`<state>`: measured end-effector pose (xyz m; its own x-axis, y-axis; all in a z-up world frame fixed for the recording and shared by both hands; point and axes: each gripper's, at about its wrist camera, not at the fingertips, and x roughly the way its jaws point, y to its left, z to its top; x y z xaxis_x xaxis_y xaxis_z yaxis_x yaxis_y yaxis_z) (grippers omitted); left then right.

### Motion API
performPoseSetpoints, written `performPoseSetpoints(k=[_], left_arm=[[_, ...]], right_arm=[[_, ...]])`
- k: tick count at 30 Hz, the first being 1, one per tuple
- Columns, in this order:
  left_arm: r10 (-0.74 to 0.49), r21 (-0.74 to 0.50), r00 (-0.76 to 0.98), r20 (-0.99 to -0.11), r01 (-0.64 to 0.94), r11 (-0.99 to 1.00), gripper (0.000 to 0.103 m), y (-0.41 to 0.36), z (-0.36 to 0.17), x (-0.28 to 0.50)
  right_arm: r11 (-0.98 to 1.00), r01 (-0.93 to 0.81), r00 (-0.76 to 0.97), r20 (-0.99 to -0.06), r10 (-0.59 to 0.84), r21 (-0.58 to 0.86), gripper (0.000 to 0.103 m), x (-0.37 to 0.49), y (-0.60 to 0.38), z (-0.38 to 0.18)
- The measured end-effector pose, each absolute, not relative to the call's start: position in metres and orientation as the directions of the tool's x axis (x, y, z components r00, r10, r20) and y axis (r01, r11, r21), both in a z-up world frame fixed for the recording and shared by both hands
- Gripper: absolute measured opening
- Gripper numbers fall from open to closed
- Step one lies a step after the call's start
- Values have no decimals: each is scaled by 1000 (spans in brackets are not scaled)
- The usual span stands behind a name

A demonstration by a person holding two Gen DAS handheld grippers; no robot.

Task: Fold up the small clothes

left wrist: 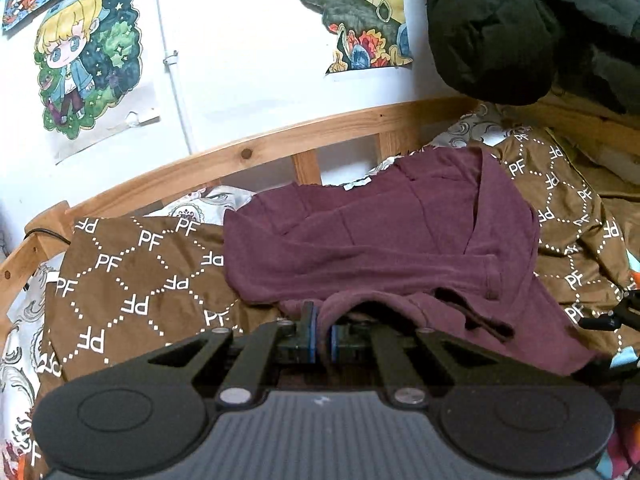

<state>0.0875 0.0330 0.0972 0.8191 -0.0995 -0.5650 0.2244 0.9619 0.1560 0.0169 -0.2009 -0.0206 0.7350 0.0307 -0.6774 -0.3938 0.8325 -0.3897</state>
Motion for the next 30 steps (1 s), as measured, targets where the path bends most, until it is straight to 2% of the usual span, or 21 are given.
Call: performPoseSetpoints(k=[1,3,4,12,16,22,27,30], left_arm=[[-100,157,817,-568,227,961,6,35,96,83],[-104,157,810,-578,235,959,6,38,94,72],[-112,151,806,-582,241,959,6,41,92,65],[-288,-22,724,-626,354,935,5,69,78,-5],[-357,-66,670,-651,419,906,5,81,78,-33],[-503,-213,553,-664,506,836,5,116,88,-51],[-515,-212,523,-679,532,820,6,124,100,-43],[-485,-158,557,-674,533,831,7,116,112,-29]], right_arm=[[827,-398,734,-679,27,-398,37,15,-203,-20],[816,-401,736,-677,16,-416,8,11,-207,-16],[813,-396,744,-668,12,-427,7,8,-210,-11],[869,-310,794,-608,14,-385,5,-29,-244,55],[874,-339,770,-636,46,-348,5,-65,-253,80],[848,-417,724,-684,91,-328,5,-122,-242,113],[857,-431,695,-710,116,-282,5,-139,-234,121],[873,-410,706,-698,120,-264,5,-129,-235,124]])
